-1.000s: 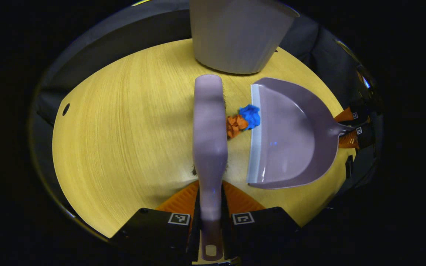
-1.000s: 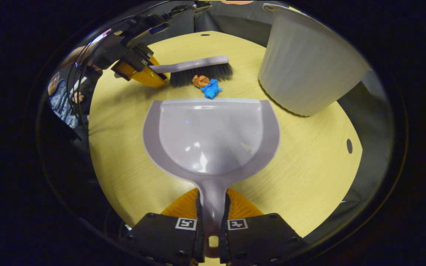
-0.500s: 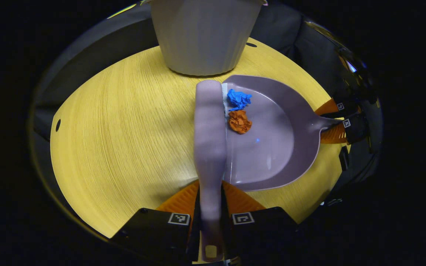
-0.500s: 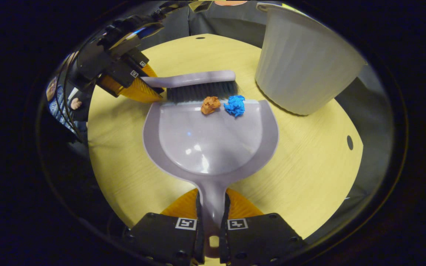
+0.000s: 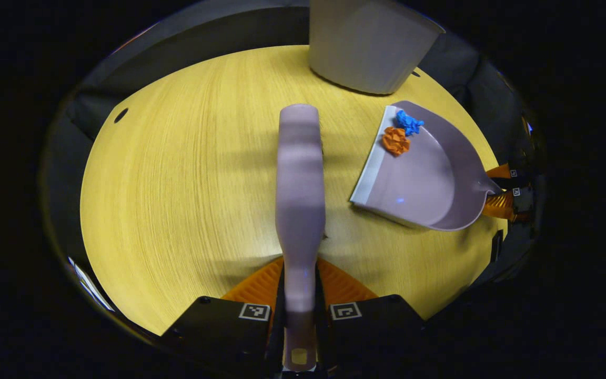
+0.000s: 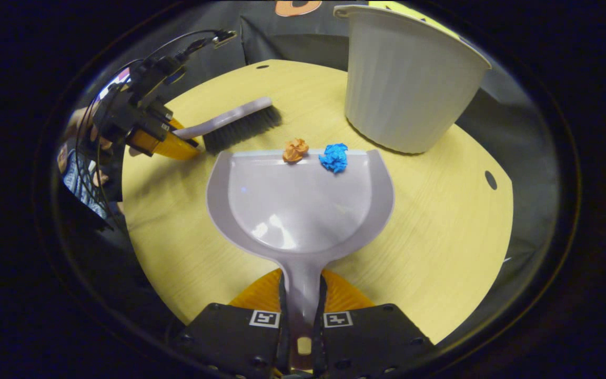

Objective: Pick up the small broom and dustpan from the desktop, sweep the trash into the dustpan with the broom, and then empty the trash into the garbage bin.

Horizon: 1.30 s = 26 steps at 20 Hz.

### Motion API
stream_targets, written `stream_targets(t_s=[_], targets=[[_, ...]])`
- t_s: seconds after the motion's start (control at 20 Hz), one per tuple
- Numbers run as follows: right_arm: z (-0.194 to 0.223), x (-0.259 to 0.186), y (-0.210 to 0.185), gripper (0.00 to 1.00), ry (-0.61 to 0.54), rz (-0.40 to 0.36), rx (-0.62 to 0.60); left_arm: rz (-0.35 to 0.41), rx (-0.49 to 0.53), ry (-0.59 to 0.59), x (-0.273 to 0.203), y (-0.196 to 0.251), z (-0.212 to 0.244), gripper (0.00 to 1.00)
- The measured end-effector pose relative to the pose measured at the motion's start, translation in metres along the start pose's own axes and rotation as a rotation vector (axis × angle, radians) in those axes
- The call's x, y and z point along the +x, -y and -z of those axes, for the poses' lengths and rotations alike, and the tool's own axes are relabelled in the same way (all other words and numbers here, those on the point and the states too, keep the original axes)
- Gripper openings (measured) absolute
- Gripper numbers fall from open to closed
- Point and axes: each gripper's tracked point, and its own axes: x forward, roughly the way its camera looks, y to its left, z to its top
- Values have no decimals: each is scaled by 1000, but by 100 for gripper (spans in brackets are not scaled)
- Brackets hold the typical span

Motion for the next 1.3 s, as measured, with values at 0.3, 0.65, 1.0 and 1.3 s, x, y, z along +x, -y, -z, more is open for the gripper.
stream_targets(t_s=[0.3, 0.65, 1.0, 1.3], targets=[[-3, 0, -13, 15, 27, 46, 118, -54, -117, -8, -15, -50, 54, 28], [-31, -22, -15, 15, 74, 112, 134, -72, -174, 4, -20, -94, 69, 27], [-128, -157, 10, 15, 61, 110, 156, -64, -151, 17, -26, -95, 0, 27], [-193, -186, 70, 15, -27, 133, 162, -70, -179, -12, -38, -88, -75, 27]])
